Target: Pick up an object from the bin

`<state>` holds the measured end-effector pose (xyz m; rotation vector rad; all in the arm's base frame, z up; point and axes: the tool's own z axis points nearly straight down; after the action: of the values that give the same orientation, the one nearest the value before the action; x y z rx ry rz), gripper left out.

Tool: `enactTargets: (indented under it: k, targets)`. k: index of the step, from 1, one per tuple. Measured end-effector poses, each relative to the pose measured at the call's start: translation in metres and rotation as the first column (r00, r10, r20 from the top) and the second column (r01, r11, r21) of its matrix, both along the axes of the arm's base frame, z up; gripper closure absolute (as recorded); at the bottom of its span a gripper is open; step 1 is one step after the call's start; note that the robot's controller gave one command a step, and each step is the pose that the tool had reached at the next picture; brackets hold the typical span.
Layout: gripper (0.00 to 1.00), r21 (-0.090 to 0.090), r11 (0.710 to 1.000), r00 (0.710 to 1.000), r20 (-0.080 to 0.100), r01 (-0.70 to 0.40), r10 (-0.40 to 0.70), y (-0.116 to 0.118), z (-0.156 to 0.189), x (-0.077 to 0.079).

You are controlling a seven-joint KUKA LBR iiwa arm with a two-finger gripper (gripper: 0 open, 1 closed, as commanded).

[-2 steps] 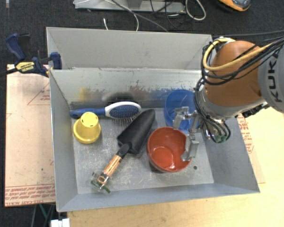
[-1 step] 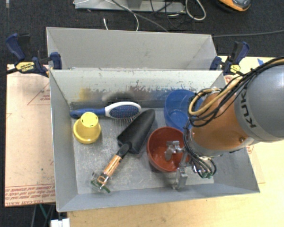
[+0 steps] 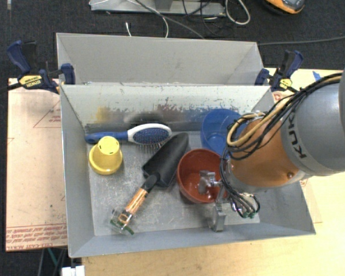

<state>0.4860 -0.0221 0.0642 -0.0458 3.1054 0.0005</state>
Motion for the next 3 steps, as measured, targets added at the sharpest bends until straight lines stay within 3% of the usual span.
enactTargets:
  k: [1,2,3]
  targets:
    - [0.0,0.002,1.0,1.0,-0.007,0.007,-0.007,0.034,0.006,0.007]
    - [0.0,0.001,0.996,0.996,-0.004,0.087,-0.087,0.059,0.007,0.042]
    - [1.0,0.002,1.0,1.0,0.003,0.026,-0.026,0.036,0.009,0.014]
